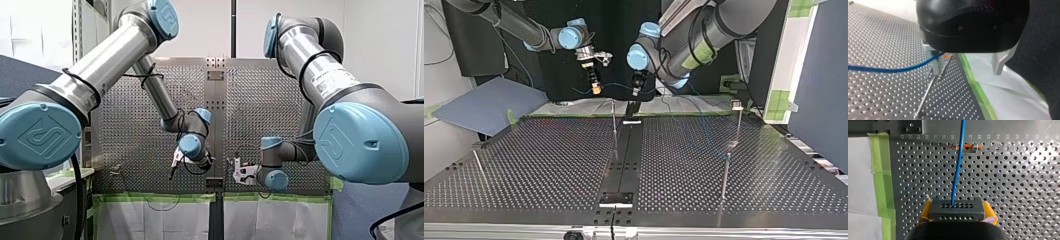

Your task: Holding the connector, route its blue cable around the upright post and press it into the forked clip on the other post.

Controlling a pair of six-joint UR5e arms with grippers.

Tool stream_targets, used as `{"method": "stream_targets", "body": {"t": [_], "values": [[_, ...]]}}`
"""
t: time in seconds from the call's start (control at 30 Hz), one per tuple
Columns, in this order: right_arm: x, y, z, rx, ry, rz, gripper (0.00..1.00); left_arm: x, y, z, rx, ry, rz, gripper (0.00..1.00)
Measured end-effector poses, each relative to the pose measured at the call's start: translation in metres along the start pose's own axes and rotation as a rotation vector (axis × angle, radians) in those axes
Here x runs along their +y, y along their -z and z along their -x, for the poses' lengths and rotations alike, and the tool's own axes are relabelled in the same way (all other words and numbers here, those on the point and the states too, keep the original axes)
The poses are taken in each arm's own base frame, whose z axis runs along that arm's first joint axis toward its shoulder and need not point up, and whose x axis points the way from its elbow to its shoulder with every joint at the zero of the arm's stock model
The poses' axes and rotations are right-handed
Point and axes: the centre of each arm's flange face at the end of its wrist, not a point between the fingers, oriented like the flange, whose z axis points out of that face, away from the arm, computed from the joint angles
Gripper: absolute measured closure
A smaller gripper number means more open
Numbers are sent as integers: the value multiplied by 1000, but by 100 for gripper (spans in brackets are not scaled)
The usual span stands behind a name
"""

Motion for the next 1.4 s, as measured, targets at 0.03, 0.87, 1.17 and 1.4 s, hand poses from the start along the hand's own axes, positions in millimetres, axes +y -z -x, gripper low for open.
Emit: {"method": "stream_targets", "body": {"t": [0.03,0.87,1.17,1.4], "values": [[0,0,0,-1,0,0,94,-2,-1,-2,3,-2,-3,0],[10,1,2,-17,0,45,94,0,-51,-7,0,168,43,0],[16,1,2,-22,-1,67,94,-2,-49,-2,-8,198,30,0],[16,1,2,-21,-1,68,94,-8,-42,-9,2,185,19,0]]}}
